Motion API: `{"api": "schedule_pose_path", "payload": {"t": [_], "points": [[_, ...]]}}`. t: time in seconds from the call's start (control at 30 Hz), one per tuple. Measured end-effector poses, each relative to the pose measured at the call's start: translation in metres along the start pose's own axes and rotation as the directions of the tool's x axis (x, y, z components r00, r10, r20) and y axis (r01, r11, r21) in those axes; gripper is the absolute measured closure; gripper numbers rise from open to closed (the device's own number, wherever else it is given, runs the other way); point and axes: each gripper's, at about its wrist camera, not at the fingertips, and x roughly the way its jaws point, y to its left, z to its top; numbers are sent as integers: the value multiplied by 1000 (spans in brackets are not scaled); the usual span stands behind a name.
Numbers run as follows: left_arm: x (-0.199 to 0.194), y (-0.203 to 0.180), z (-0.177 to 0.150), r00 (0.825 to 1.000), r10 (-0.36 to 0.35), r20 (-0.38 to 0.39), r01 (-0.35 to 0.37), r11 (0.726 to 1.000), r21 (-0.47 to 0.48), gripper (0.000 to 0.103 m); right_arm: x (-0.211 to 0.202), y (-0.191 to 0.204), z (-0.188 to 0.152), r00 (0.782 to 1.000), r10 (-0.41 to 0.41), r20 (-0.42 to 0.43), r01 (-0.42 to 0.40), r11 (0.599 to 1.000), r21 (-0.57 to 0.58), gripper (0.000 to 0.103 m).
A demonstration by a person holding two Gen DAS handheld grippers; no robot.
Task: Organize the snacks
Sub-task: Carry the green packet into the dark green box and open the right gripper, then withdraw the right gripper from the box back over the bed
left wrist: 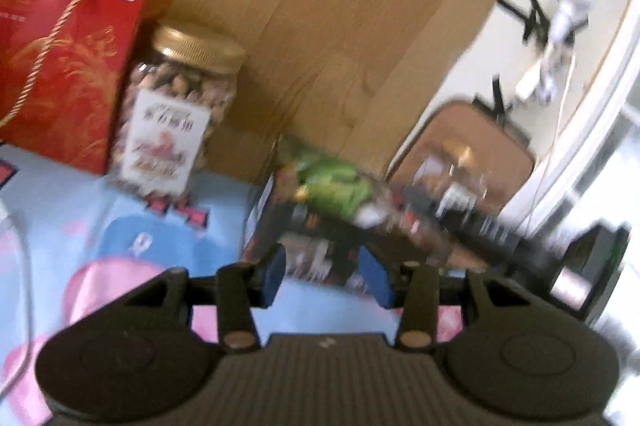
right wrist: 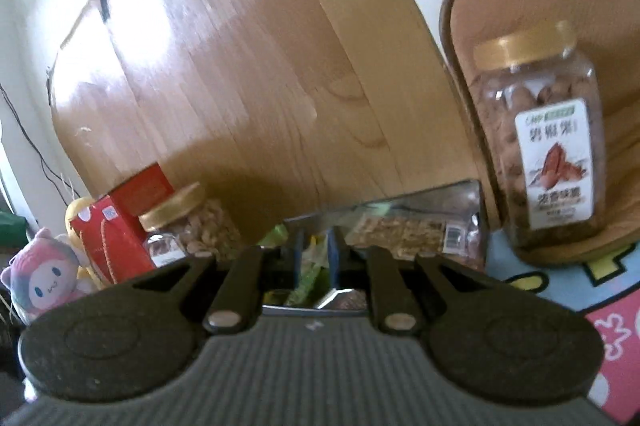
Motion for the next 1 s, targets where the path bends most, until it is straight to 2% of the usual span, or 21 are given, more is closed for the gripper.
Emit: {"api": "schedule_pose_path", "payload": {"t": [0.07, 0.27, 0.37, 0.53, 0.7, 0.8, 0.9, 1.0], "points": [[-7, -7, -17, 999, 37, -23, -37, 999, 39, 61, -7, 6, -2, 1000, 7, -1, -7, 1000, 8, 85], [-22, -28, -63, 992, 108, -64, -100, 988, 119, 61, -52, 20, -34, 999, -16, -49, 17, 1000, 16, 78], [-29, -41, -82, 984, 162, -71, -149, 975, 166, 61, -83, 26, -53, 997, -39, -63, 40, 999, 18, 75], [-48, -54, -106, 978, 201, -58, -187, 963, 194, 57, -130, 37, -81, 993, -82, -87, 84, 996, 17, 72], [-66, -59, -128, 969, 247, -31, -236, 951, 198, 44, -159, 50, -102, 985, -135, -104, 138, 990, 24, 71], [-75, -58, -138, 964, 266, -27, -256, 947, 193, 41, -170, 57, -110, 982, -149, -113, 152, 988, 14, 71], [-84, -58, -147, 957, 289, -15, -281, 940, 196, 30, -180, 67, -116, 983, -146, -110, 148, 989, 6, 70], [-91, -58, -153, 955, 298, -7, -291, 937, 194, 29, -186, 78, -121, 984, -141, -108, 139, 990, -23, 68]]}}
